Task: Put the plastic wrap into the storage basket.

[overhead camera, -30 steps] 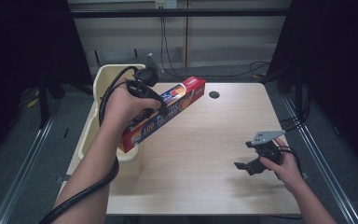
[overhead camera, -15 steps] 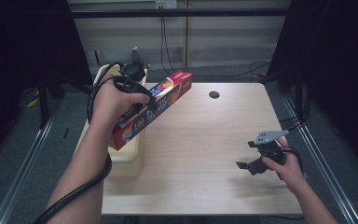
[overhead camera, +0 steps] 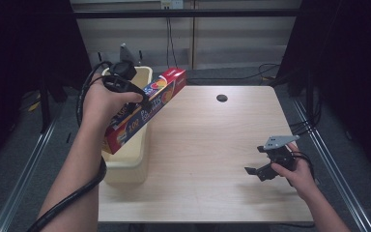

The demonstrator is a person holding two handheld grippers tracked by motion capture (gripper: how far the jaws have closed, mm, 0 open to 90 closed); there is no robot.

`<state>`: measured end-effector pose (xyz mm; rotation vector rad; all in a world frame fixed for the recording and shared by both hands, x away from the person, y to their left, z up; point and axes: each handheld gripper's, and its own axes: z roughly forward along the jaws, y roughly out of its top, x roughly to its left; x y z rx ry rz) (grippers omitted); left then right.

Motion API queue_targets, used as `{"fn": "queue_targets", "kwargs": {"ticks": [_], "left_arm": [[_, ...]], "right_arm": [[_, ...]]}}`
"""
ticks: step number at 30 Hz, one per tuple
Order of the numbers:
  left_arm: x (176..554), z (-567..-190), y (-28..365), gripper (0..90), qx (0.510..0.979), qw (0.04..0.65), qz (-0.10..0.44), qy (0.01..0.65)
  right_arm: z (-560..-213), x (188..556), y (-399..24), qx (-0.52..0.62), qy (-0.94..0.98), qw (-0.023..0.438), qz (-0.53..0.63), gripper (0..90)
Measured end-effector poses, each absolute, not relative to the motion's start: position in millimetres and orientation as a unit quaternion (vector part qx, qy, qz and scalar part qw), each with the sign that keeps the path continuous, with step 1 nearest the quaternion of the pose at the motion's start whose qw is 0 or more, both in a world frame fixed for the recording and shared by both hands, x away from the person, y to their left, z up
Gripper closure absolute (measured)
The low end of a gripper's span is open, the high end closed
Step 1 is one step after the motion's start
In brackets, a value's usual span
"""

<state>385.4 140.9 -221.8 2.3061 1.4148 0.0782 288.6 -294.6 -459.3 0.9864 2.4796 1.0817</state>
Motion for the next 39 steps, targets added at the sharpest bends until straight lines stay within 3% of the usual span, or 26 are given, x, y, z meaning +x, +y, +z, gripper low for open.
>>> {"fn": "queue_targets", "kwargs": {"ticks": [39], "left_arm": [[372,-207,196,40.2,0.788,0.205,0.059,0.577]], "right_arm": [[-459,289,-295,0.341,0.852,0.130,0.376,2.2]]}}
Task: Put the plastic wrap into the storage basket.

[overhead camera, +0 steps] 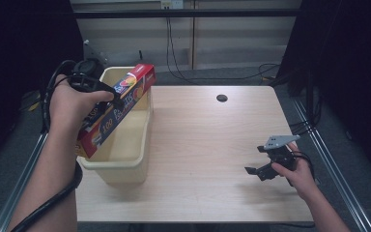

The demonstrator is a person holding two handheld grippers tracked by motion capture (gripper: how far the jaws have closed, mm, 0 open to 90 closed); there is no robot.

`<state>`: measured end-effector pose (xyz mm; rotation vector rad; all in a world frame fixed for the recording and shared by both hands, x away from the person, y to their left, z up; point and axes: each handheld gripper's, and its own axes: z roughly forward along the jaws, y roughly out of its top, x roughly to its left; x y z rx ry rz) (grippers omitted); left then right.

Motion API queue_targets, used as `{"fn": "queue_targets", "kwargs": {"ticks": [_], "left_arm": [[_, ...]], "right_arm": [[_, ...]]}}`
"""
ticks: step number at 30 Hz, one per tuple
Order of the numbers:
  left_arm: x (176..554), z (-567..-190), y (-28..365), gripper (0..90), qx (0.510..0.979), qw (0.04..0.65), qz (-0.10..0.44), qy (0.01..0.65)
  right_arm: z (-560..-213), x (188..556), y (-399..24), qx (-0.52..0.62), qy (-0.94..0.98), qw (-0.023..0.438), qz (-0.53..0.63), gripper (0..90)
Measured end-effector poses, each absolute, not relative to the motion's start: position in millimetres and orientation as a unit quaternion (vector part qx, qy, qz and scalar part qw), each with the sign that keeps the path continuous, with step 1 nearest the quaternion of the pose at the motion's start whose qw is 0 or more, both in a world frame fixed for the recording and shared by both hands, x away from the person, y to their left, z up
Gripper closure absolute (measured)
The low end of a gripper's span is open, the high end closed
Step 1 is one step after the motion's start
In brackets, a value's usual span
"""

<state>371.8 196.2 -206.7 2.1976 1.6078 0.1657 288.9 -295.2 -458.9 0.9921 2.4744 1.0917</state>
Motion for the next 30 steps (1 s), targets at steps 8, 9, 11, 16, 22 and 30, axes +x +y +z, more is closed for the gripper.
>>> {"fn": "queue_targets", "kwargs": {"ticks": [8,9,11,16,22,30], "left_arm": [[370,-206,206,40.2,0.777,0.201,0.067,0.593],[370,-206,207,40.2,0.774,0.204,0.064,0.595],[369,-206,209,40.2,0.776,0.200,0.069,0.595],[369,-209,210,40.2,0.772,0.192,0.073,0.601],[371,-211,213,40.1,0.764,0.182,0.081,0.613],[374,-221,212,40.1,0.755,0.176,0.079,0.627]], "right_arm": [[-458,289,-296,0.342,0.850,0.129,0.379,2.2],[-458,289,-296,0.341,0.850,0.128,0.381,2.2],[-458,289,-296,0.342,0.850,0.129,0.380,2.1],[-459,289,-296,0.341,0.850,0.127,0.381,2.2],[-458,289,-296,0.341,0.850,0.128,0.381,2.2],[-459,289,-298,0.342,0.849,0.130,0.381,2.1]]}}
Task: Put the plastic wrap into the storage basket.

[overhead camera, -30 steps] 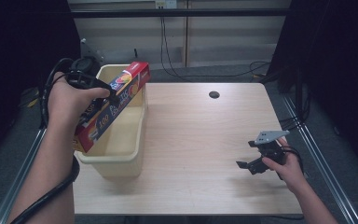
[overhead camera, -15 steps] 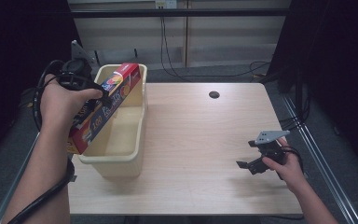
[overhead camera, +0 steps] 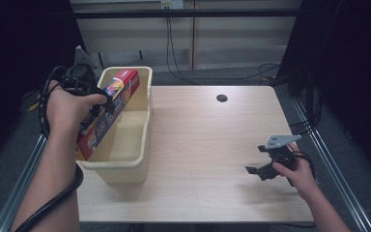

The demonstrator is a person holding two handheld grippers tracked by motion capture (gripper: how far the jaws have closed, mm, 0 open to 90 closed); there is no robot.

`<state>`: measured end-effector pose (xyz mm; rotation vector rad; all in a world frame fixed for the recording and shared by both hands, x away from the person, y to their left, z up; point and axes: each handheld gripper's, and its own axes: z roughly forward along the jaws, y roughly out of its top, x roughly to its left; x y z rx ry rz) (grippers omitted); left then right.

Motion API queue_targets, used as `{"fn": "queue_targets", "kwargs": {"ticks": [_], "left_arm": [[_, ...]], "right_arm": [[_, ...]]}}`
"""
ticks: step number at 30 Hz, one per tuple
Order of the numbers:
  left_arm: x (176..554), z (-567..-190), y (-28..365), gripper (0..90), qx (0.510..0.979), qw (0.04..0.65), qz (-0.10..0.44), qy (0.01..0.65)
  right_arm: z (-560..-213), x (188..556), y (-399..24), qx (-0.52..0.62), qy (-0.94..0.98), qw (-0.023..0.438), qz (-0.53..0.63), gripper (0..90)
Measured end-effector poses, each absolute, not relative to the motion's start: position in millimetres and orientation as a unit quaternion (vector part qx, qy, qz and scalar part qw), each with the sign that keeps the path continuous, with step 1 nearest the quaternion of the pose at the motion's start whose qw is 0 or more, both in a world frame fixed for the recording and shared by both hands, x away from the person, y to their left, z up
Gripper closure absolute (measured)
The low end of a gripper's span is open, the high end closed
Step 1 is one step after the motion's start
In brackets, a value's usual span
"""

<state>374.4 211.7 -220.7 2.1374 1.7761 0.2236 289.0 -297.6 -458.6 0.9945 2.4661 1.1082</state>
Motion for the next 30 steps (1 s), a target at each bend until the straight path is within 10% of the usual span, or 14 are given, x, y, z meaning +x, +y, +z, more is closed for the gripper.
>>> {"fn": "queue_targets", "kwargs": {"ticks": [30], "left_arm": [[376,-253,215,40.1,0.736,0.167,0.052,0.654]], "right_arm": [[-459,289,-298,0.340,0.850,0.130,0.382,2.2]]}}
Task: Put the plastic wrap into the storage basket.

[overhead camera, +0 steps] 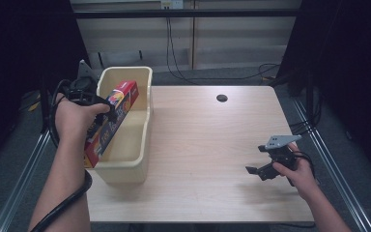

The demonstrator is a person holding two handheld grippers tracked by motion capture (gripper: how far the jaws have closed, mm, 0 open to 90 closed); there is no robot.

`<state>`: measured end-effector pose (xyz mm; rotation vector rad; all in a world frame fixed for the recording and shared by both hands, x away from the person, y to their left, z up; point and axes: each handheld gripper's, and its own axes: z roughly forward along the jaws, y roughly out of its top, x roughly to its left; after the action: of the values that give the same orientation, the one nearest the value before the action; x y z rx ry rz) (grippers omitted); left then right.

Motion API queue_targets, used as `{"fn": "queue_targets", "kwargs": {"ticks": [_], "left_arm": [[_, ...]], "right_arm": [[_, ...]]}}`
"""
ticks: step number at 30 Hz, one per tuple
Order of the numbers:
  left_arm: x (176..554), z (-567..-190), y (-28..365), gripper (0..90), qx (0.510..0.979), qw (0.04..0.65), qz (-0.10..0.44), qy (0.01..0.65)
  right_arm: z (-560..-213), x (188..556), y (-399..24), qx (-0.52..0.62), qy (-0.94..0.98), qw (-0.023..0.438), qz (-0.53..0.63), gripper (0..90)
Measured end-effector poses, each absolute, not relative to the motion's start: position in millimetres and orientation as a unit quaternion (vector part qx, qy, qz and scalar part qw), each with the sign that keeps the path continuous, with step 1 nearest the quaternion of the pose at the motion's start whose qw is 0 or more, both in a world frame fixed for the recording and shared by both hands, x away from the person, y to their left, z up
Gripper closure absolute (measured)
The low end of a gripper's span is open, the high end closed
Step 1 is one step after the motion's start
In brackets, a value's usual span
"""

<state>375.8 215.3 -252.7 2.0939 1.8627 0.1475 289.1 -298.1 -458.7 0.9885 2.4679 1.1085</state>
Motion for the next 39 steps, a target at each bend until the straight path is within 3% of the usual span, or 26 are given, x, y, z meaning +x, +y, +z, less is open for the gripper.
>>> {"fn": "queue_targets", "kwargs": {"ticks": [39], "left_arm": [[379,-291,209,39.9,0.727,0.146,0.030,0.670]], "right_arm": [[-457,290,-302,0.341,0.848,0.132,0.385,2.1]]}}
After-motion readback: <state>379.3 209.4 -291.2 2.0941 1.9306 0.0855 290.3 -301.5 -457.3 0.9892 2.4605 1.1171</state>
